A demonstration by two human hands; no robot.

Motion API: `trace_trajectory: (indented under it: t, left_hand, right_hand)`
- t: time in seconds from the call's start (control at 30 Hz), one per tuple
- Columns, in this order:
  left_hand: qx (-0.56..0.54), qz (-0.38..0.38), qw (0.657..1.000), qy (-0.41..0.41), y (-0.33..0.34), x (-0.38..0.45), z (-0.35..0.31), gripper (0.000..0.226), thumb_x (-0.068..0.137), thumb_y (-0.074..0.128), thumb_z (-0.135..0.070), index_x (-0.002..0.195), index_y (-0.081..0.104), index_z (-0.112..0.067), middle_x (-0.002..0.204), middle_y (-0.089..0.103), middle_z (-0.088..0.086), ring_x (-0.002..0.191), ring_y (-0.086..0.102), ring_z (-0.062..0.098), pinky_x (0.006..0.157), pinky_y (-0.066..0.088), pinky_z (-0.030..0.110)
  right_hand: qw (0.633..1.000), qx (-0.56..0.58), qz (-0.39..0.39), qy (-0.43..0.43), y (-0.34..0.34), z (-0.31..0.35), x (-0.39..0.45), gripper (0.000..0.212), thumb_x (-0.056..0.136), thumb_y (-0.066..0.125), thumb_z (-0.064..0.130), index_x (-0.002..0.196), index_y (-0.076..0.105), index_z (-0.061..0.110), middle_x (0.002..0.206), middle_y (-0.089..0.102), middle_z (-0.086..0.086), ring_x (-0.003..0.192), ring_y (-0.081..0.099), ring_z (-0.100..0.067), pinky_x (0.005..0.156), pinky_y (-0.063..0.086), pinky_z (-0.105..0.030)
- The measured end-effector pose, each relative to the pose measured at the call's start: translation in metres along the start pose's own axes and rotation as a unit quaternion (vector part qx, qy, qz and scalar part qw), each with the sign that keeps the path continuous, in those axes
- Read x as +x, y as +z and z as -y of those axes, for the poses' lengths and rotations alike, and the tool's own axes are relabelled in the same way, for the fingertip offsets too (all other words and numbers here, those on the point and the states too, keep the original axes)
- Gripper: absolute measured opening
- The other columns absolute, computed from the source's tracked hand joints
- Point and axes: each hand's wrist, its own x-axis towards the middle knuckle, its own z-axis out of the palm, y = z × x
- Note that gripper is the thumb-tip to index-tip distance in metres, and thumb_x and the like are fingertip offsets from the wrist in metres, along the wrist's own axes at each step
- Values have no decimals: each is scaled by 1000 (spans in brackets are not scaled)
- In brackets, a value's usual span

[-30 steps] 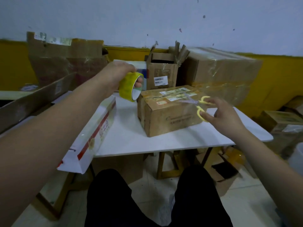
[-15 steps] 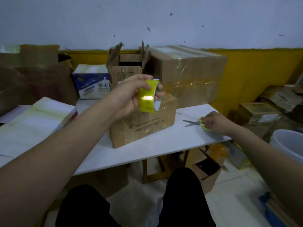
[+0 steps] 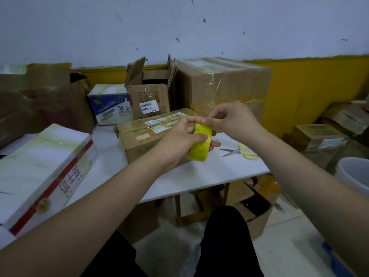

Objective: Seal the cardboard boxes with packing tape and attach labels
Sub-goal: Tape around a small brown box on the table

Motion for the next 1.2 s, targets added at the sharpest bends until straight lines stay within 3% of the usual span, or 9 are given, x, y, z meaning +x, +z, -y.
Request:
trace_trajectory:
  t: [0.1,0.33,0.4,0.5,0.63,0.73,0.97,1.03,1.2]
  left_hand:
    - [-22,-23,999,-29,-4,-16,7,46,94,53,15,135,41,-1,107,71,22,82,73,34,93,56,52]
    - [-39,-112,988,-98,3,-65,35,94,94,54,12,158,0,-32,96,73,28,81,73,35,76,61,43]
    - [-46,-125,982,-131,2,-78,50,91,97,54,7,159,-2,-31,89,74,26,78,73,36,72,61,42]
    - [-69,-153,975,-144,0,-89,72,77,104,47,-3,158,0,-30,84,71,26,70,71,33,65,61,39]
    - [-61,-188,969,-146,1,-85,98,77,105,47,-7,158,-1,-37,93,72,28,78,74,34,79,61,45]
    - [-49,-225,961,-156,0,-76,117,83,105,48,-7,156,-6,-43,98,70,28,72,75,29,75,62,44]
    - [15,-279,945,-167,-19,-56,154,94,82,71,-30,144,11,-67,122,68,15,100,71,34,90,57,54]
    - [44,-279,944,-173,-21,-59,150,100,74,73,-42,146,7,-64,130,62,7,108,67,33,94,55,52]
    - [152,-279,941,-116,-21,-63,148,81,98,60,-39,160,7,-35,132,53,3,109,56,17,95,50,32]
  right_hand:
    - [998,-68,-7,-16,11,7,-12,21,86,76,35,70,66,25,64,64,10,56,55,1,48,37,-9]
    - [988,-112,77,-71,47,20,-51,20,93,68,26,76,63,16,72,60,4,62,51,-3,51,35,-13]
    - [989,-89,96,-67,56,18,-60,23,94,68,26,72,60,21,73,61,3,64,50,-6,54,36,-21]
    - [992,-62,91,-68,69,10,-66,21,93,68,28,76,61,18,77,63,1,68,52,-9,55,37,-15]
    - [992,-35,105,-55,94,-13,-64,20,92,69,24,79,64,11,71,59,6,65,50,-6,53,36,-10]
    - [991,-36,115,-49,111,-29,-57,22,90,72,22,79,68,3,69,57,8,63,50,-5,55,35,-10]
    - [988,-68,127,-59,124,-48,-44,18,83,79,28,79,75,11,78,65,0,74,56,-13,60,35,-18]
    - [983,-95,134,-85,125,-47,-42,18,83,79,31,81,76,13,80,63,2,76,56,-13,63,35,-22]
    - [974,-141,130,-121,127,-48,-46,21,83,77,39,82,71,19,76,48,11,73,52,-15,59,35,-25]
